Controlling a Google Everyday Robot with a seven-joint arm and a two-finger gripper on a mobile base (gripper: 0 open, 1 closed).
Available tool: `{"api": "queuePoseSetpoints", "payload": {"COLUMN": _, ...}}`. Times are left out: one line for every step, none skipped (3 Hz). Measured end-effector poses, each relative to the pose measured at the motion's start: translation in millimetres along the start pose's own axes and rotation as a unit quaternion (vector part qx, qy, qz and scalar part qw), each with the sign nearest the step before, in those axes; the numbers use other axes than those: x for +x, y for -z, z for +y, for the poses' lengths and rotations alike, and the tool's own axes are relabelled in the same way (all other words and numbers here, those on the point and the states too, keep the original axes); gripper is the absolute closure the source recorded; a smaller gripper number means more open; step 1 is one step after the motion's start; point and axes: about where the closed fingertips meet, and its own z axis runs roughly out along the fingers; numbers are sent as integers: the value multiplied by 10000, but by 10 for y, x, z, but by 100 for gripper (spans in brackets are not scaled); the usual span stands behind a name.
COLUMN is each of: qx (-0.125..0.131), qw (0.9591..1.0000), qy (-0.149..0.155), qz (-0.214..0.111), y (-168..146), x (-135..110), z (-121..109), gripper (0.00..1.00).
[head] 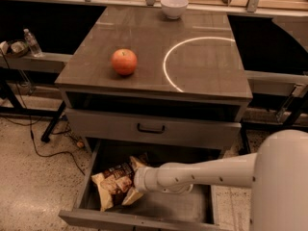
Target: Pick brown chip bag from middle drawer and place on counter
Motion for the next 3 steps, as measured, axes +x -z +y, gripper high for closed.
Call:
{"api": "queuePoseSetpoints", "payload": {"qx": 81, "qw": 9999, "qy": -54, "qz": 94, "y": -192, "x": 24, "z": 46, "gripper": 3}}
{"api": "queuePoseSetpoints", "payload": {"qx": 244, "qw": 9996, "qy": -65, "qz": 93, "y": -147, "x": 17, "z": 29, "gripper": 34}}
{"api": "queuePoseSetpoints", "payload": {"qx": 426, "qw": 9990, "qy": -97, "qz": 118, "y": 41, "x": 64, "z": 38, "gripper": 57}}
